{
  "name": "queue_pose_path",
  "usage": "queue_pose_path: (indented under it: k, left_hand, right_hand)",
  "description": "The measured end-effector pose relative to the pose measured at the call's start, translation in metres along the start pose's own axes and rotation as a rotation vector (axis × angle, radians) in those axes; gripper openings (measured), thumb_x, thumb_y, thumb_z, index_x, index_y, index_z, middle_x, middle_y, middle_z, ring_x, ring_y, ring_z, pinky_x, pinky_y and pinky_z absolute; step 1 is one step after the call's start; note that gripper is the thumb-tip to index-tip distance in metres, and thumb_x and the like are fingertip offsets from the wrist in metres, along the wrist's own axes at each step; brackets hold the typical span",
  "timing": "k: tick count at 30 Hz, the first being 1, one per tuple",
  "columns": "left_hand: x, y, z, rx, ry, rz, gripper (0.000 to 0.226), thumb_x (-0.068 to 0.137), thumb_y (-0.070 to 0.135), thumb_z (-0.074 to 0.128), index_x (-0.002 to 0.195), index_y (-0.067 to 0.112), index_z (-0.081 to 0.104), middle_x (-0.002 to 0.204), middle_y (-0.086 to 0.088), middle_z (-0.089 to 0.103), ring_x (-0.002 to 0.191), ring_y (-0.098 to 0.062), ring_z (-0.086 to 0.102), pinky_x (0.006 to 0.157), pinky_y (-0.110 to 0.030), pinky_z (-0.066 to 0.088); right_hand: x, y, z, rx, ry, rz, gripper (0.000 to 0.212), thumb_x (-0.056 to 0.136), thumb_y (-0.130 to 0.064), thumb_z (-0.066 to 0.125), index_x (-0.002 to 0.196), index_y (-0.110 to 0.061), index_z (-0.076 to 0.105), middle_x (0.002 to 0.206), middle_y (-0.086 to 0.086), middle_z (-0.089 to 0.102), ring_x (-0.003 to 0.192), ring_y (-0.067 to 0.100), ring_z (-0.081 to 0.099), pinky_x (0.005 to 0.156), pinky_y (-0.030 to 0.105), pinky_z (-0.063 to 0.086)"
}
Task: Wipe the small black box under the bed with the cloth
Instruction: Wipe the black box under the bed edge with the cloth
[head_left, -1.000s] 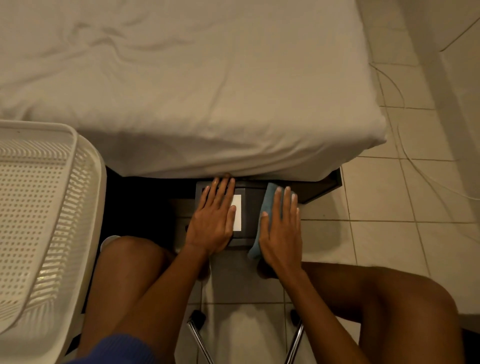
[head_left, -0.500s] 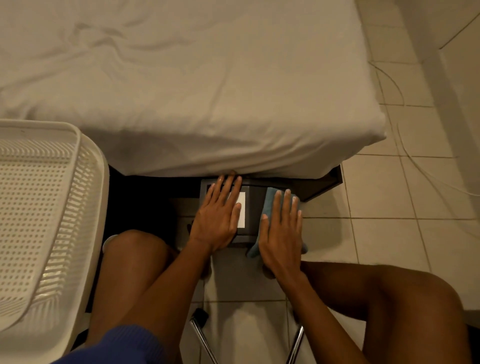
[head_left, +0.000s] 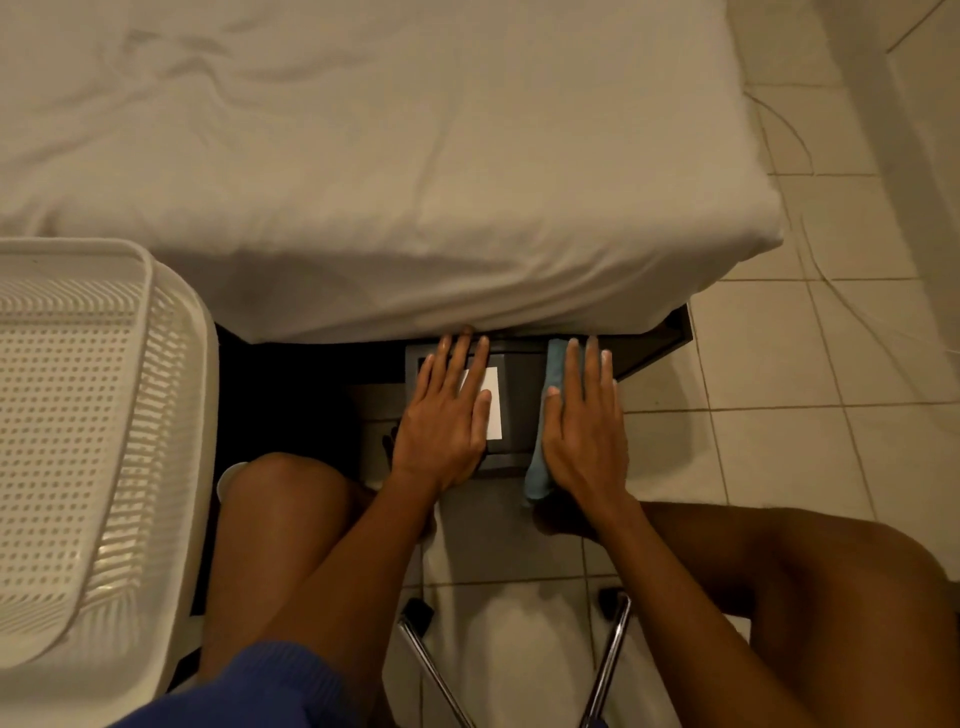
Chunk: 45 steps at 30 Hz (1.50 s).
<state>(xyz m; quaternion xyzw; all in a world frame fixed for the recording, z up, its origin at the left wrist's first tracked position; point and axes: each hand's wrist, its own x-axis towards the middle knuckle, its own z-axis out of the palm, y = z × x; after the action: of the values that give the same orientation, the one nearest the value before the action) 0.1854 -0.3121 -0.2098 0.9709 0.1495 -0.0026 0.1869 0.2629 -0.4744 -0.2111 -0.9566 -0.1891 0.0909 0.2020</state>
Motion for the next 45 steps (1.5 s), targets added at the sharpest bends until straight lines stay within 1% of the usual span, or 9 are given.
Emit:
queue_pose_path:
  k: [7, 12, 18, 23, 28, 32, 37, 42, 45]
  left_hand:
    - [0.000, -0.003, -0.002, -0.019, 0.008, 0.010, 0.059, 0.103, 0.033, 0.022, 0.158, 0.020, 0.005, 0.166, -0.001, 0.001, 0.153, -0.018, -0.007, 0.125, -0.040, 0.007]
    - [0.000, 0.000, 0.001, 0.013, -0.003, 0.012, 0.059, 0.103, 0.036, 0.018, 0.158, 0.020, 0.002, 0.166, -0.003, -0.001, 0.153, -0.021, -0.008, 0.125, -0.040, 0.004]
    - [0.000, -0.004, -0.002, -0.015, -0.015, 0.006, 0.059, 0.104, 0.034, 0.022, 0.157, 0.022, 0.000, 0.166, -0.001, -0.004, 0.152, -0.017, -0.012, 0.125, -0.038, 0.001]
    - [0.001, -0.003, -0.002, -0.009, -0.001, 0.016, 0.059, 0.104, 0.035, 0.023, 0.157, 0.024, 0.002, 0.166, 0.000, -0.003, 0.152, -0.016, -0.010, 0.124, -0.034, -0.004]
    - [0.001, -0.007, -0.004, -0.024, -0.015, 0.018, 0.059, 0.104, 0.037, 0.024, 0.157, 0.026, 0.001, 0.166, 0.002, -0.004, 0.152, -0.013, -0.011, 0.125, -0.034, -0.003]
    - [0.002, -0.005, -0.004, -0.016, -0.010, 0.042, 0.059, 0.104, 0.037, 0.024, 0.158, 0.024, 0.004, 0.166, -0.001, 0.000, 0.153, -0.016, -0.008, 0.125, -0.036, 0.000]
    - [0.002, -0.008, -0.004, -0.012, -0.015, 0.033, 0.059, 0.104, 0.036, 0.026, 0.158, 0.024, 0.005, 0.166, 0.000, -0.001, 0.153, -0.016, -0.007, 0.125, -0.037, 0.001]
    - [0.003, -0.005, -0.004, 0.001, -0.006, 0.033, 0.058, 0.104, 0.036, 0.027, 0.158, 0.024, 0.005, 0.166, 0.000, 0.000, 0.153, -0.016, -0.008, 0.125, -0.035, -0.001]
    - [0.002, -0.007, -0.005, 0.001, -0.016, 0.025, 0.058, 0.104, 0.035, 0.026, 0.157, 0.025, 0.005, 0.166, 0.000, 0.000, 0.153, -0.015, -0.008, 0.125, -0.037, 0.002]
  right_hand:
    - [-0.042, -0.025, 0.018, -0.141, 0.056, 0.059, 0.062, 0.104, -0.038, 0.019, 0.160, -0.013, 0.008, 0.168, 0.009, 0.003, 0.155, 0.026, 0.002, 0.125, 0.046, 0.005]
    - [-0.002, -0.020, 0.010, -0.142, 0.031, 0.008, 0.061, 0.104, -0.036, 0.021, 0.160, -0.017, 0.007, 0.168, 0.008, 0.003, 0.155, 0.024, 0.001, 0.125, 0.047, 0.006]
    - [-0.031, -0.039, 0.020, -0.144, 0.049, 0.038, 0.062, 0.104, -0.038, 0.016, 0.160, -0.014, 0.005, 0.168, 0.009, 0.001, 0.155, 0.026, 0.000, 0.125, 0.045, 0.003]
    - [0.004, -0.021, 0.012, -0.115, -0.006, -0.002, 0.061, 0.104, -0.040, 0.012, 0.160, -0.018, 0.002, 0.168, 0.008, -0.001, 0.155, 0.023, -0.003, 0.125, 0.048, 0.005]
    - [-0.027, -0.032, 0.021, -0.150, 0.043, 0.017, 0.063, 0.104, -0.040, 0.016, 0.160, -0.015, 0.004, 0.167, 0.009, -0.001, 0.155, 0.025, 0.000, 0.124, 0.041, -0.005]
    - [0.011, -0.023, 0.012, -0.108, 0.057, 0.057, 0.060, 0.105, -0.037, 0.019, 0.160, -0.016, 0.008, 0.167, 0.011, 0.007, 0.155, 0.025, 0.001, 0.126, 0.045, 0.003]
    - [-0.019, -0.026, 0.015, -0.149, 0.015, 0.013, 0.062, 0.105, -0.041, 0.014, 0.160, -0.017, 0.000, 0.168, 0.008, -0.005, 0.155, 0.021, -0.005, 0.126, 0.043, 0.000]
    - [0.015, -0.022, 0.005, -0.102, 0.032, 0.088, 0.062, 0.104, -0.039, 0.016, 0.160, -0.014, 0.005, 0.167, 0.013, 0.005, 0.155, 0.025, -0.001, 0.126, 0.047, 0.005]
    - [-0.005, -0.028, 0.010, -0.147, 0.030, 0.038, 0.063, 0.105, -0.040, 0.017, 0.160, -0.014, 0.002, 0.167, 0.012, -0.001, 0.155, 0.026, -0.003, 0.125, 0.045, 0.000]
